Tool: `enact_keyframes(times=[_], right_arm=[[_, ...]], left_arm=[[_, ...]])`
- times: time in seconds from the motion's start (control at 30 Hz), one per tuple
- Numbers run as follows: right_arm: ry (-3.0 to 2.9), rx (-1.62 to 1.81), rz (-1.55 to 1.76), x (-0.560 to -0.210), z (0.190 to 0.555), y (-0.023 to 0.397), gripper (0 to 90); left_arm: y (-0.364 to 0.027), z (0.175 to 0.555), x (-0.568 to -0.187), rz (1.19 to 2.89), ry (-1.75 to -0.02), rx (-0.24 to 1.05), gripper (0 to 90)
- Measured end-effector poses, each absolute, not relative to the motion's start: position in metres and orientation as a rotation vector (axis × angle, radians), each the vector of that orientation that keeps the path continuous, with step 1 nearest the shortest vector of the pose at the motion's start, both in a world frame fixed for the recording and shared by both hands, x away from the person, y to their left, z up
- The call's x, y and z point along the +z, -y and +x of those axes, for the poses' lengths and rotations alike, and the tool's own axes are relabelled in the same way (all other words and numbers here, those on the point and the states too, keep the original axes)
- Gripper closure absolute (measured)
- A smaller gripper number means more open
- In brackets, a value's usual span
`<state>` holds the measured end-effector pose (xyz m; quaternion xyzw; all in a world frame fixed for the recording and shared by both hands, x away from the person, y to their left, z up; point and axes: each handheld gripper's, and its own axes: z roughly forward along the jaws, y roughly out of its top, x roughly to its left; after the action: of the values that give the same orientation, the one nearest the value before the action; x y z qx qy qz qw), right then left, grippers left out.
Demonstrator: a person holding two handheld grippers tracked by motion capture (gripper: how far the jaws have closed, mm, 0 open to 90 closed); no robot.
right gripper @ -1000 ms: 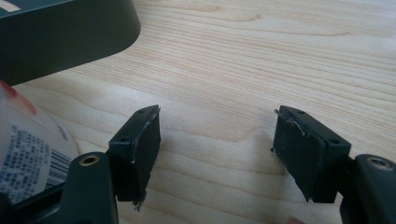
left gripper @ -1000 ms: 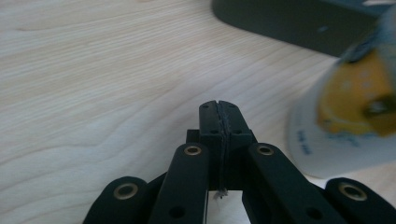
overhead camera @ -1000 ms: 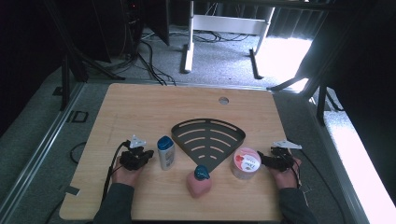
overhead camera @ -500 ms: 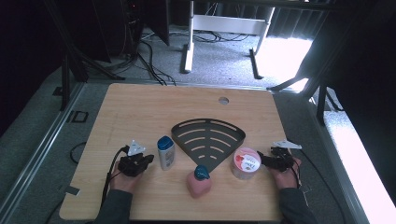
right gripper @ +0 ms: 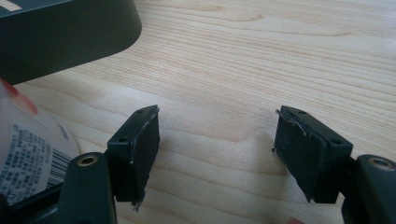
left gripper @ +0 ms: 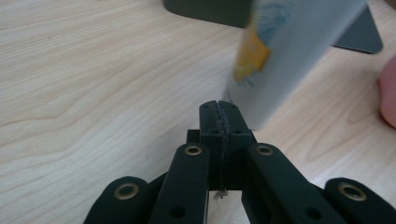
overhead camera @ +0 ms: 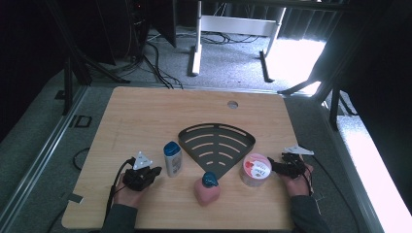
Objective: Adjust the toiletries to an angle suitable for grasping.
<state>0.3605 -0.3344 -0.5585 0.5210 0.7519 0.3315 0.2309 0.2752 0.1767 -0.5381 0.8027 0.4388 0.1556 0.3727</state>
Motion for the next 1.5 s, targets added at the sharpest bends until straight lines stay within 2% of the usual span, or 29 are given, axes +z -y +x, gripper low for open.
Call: enact_keyframes(times=[0.47,1.5], right_arm=[[-2.07,0.912,1.43,-0.558,0.361,0.334,30.2],[-2.072,0.913,1.427,-0.558,0.362,0.334,30.1]], left_arm=[[-0.161,0.268,-0.535,2.091,-1.025,0.39,89.8],[-0.14,0.283,-0.538,2.104,-0.995,0.405,89.7]])
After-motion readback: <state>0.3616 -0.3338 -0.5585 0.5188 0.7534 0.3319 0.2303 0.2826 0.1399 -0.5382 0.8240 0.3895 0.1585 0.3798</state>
